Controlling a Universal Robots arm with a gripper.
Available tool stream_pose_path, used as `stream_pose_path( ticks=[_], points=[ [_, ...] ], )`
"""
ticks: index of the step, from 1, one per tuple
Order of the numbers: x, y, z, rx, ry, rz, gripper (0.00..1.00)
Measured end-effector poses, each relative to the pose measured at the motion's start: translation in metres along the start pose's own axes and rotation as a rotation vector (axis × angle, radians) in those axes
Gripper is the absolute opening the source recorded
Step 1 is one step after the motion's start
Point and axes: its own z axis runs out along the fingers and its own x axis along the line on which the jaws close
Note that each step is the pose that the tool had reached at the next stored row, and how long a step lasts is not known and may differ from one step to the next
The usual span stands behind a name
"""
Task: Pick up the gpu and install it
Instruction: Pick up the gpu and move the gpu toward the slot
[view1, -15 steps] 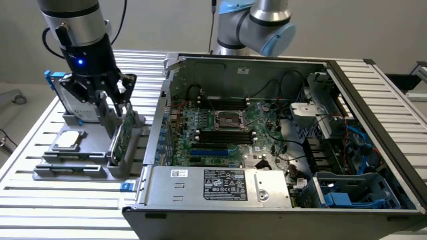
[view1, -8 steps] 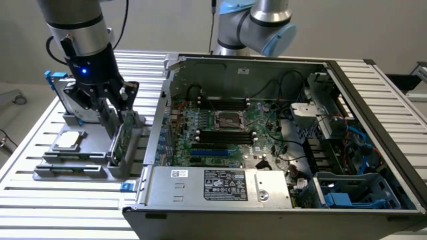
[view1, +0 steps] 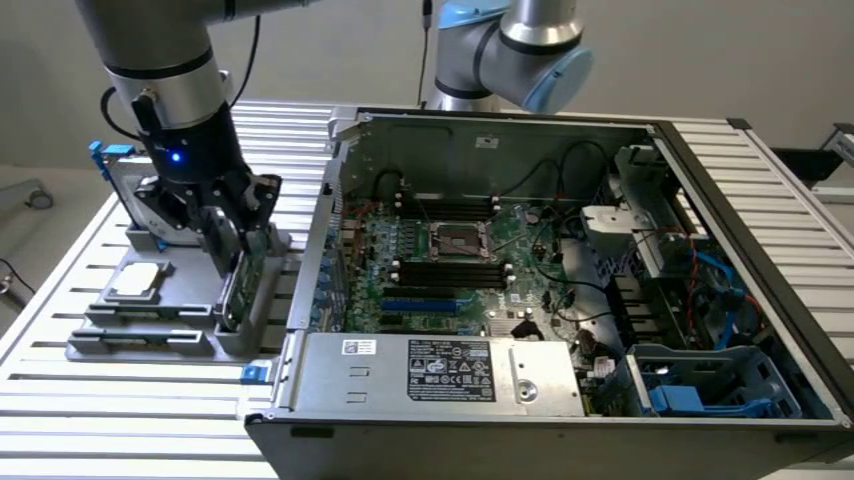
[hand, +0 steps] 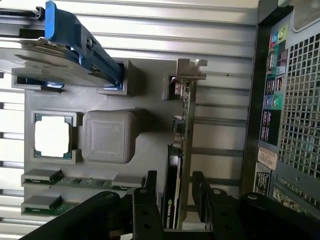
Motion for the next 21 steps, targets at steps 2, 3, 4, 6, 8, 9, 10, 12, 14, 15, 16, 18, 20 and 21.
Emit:
stream_pose_path(
  ticks=[2, 3, 4, 6, 8, 9, 10, 12, 14, 15, 16, 18, 20, 21],
  points=[
    [0.0, 0.0, 0.0037, 0.0001, 0.0001, 0.0, 0.42],
    [0.0, -0.0001, 0.0054, 0.0003, 0.0001, 0.0, 0.42],
    [0.0, -0.0001, 0.0072, 0.0003, 0.0, 0.0, 0.42],
    [0.0, -0.0001, 0.0109, 0.0006, -0.0003, 0.0, 0.42],
    [0.0, -0.0002, 0.0145, 0.0016, -0.0013, 0.001, 0.42],
    [0.0, -0.0002, 0.0162, 0.0022, -0.0025, 0.001, 0.42],
    [0.0, -0.0002, 0.0178, 0.0026, -0.0039, 0.002, 0.42],
    [0.0, -0.0001, 0.0205, 0.0035, -0.0079, 0.007, 0.42],
    [0.001, -0.0001, 0.0217, 0.0039, -0.009, 0.013, 0.42],
    [0.001, -0.0001, 0.0219, 0.0039, -0.0091, 0.015, 0.42],
    [0.001, 0.0, 0.0222, 0.0038, -0.0092, 0.017, 0.42],
    [0.001, 0.0002, 0.0223, 0.0038, -0.0092, 0.021, 0.42],
    [0.001, 0.0004, 0.0226, 0.0038, -0.0098, 0.025, 0.42],
    [0.001, 0.0005, 0.0228, 0.0038, -0.0105, 0.027, 0.42]
  ],
)
